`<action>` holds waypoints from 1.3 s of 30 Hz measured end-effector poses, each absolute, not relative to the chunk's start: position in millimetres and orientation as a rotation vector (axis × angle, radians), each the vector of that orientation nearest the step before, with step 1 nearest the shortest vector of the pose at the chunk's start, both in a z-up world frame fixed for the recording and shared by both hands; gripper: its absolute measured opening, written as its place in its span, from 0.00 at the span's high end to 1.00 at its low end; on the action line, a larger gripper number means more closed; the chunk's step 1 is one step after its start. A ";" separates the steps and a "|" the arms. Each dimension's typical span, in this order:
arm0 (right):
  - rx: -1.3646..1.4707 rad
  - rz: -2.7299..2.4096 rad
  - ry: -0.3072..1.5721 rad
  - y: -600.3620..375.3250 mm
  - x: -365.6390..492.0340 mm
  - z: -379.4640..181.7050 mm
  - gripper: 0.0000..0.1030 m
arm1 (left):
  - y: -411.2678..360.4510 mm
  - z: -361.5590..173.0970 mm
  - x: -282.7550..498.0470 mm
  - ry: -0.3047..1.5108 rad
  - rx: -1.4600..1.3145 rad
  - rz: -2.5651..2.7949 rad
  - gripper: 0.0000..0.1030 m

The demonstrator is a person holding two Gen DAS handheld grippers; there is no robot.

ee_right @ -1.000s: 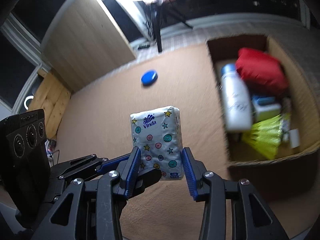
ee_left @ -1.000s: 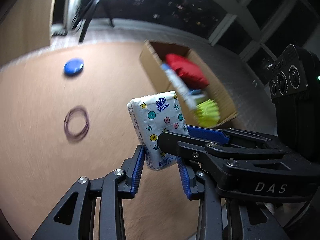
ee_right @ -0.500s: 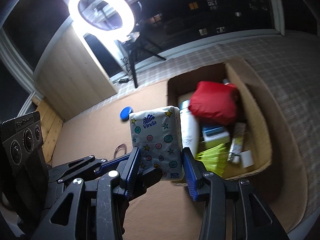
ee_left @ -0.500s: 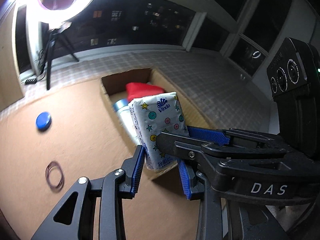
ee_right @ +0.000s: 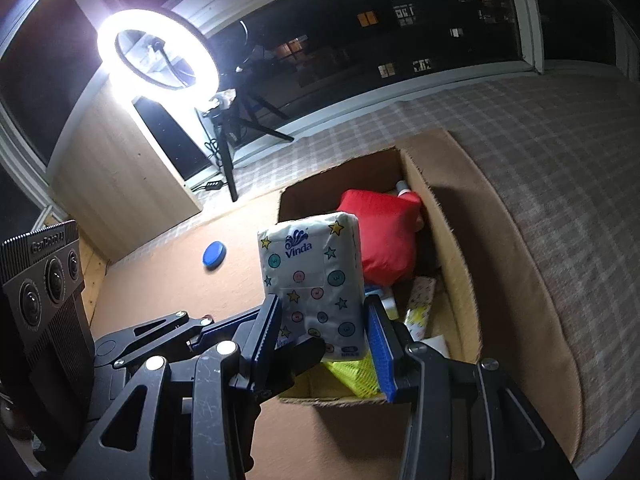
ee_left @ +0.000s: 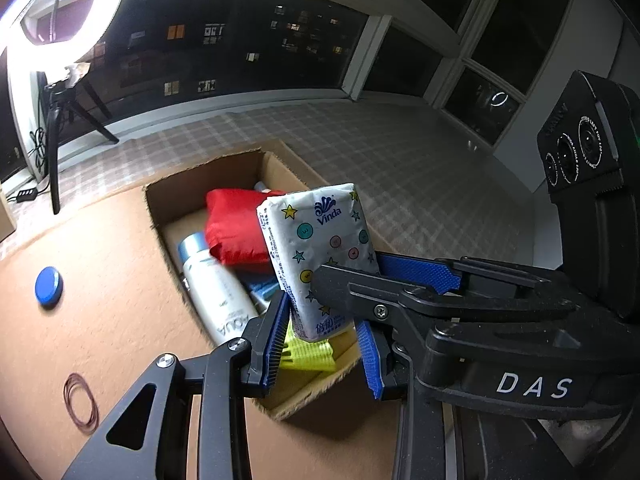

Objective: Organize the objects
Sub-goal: 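Lift the tissue pack with the right gripper and carry it over the box, then open the right gripper to drop the tissue pack into the box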

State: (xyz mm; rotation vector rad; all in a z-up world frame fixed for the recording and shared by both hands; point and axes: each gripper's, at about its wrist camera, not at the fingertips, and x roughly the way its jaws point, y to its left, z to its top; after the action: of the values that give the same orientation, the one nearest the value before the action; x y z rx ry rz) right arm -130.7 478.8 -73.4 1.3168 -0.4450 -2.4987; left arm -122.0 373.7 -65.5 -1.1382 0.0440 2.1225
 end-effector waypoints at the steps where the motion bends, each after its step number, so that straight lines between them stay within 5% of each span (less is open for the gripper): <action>1: 1.320 -2.498 -0.447 480.1 -132.7 -74.0 0.62 | 376.4 -66.2 -124.5 0.045 -1.140 2.121 0.65; 3: 1.323 -2.488 -0.456 483.2 -136.0 -75.2 0.59 | 381.0 -68.1 -129.4 0.046 -1.148 2.120 0.63; 6: 1.334 -2.487 -0.480 487.3 -137.2 -77.4 0.42 | 384.0 -70.9 -134.3 0.046 -1.167 2.125 0.36; 7: 1.333 -2.497 -0.487 488.5 -136.8 -77.9 0.42 | 383.7 -71.5 -134.9 0.044 -1.166 2.129 0.34; 39: 1.267 -2.521 -0.497 448.7 -116.4 -77.6 0.39 | 292.3 -73.6 -116.5 0.052 -1.203 2.220 0.34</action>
State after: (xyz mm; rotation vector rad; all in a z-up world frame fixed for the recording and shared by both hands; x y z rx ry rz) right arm -116.4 448.7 -77.6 1.2667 -0.4967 -2.5210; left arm -116.5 292.3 -73.6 -1.2031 0.0525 2.2197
